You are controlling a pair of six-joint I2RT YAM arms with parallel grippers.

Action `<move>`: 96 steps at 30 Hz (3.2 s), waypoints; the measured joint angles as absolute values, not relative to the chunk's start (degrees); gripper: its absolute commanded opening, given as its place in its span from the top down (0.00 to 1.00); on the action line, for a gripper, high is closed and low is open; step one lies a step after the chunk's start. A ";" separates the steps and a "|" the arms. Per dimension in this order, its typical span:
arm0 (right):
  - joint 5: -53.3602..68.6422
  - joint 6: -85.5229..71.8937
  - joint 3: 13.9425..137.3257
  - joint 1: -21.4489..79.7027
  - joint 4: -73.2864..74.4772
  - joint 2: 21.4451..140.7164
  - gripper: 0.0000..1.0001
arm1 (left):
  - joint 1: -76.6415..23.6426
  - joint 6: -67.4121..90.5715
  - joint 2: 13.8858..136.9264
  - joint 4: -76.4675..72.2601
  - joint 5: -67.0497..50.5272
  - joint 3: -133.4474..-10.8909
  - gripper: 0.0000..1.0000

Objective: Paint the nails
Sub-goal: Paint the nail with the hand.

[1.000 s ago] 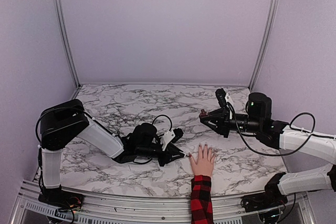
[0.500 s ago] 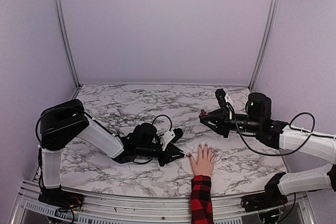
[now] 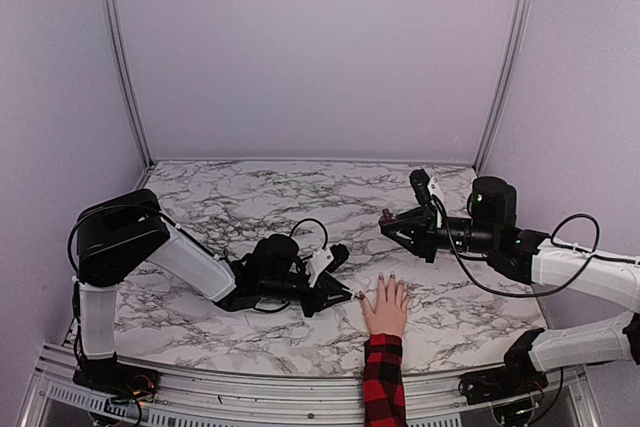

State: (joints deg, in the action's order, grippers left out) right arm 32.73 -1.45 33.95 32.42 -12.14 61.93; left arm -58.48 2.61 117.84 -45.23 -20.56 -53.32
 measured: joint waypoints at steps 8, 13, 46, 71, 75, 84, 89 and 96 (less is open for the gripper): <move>32.73 -1.45 33.95 32.42 -12.12 61.93 1.00 | -58.48 2.81 117.84 -46.02 -20.75 -53.65 1.00; 32.73 -1.45 33.95 32.42 -11.86 61.93 1.00 | -58.48 2.85 117.84 -46.09 -21.04 -53.65 1.00; 32.71 -1.43 33.95 32.34 -11.44 61.93 1.00 | -58.48 3.68 118.21 -46.30 -21.06 -53.91 1.00; 32.71 -1.43 33.95 32.34 -11.44 61.93 1.00 | -57.63 3.90 118.37 -46.46 -20.47 -53.91 1.00; 32.71 -1.43 33.95 32.34 -11.44 61.93 1.00 | -57.19 3.90 118.37 -46.46 -20.36 -53.91 1.00; 32.71 -1.43 33.95 32.34 -11.44 61.93 1.00 | -56.12 4.05 118.37 -46.46 -19.22 -53.95 1.00; 32.71 -1.45 33.95 32.34 -11.44 61.87 1.00 | -55.16 4.19 118.19 -46.44 -18.28 -53.95 1.00; 32.80 -1.45 33.95 32.34 -11.70 60.71 1.00 | -54.11 6.22 111.90 -46.41 -16.86 -52.12 1.00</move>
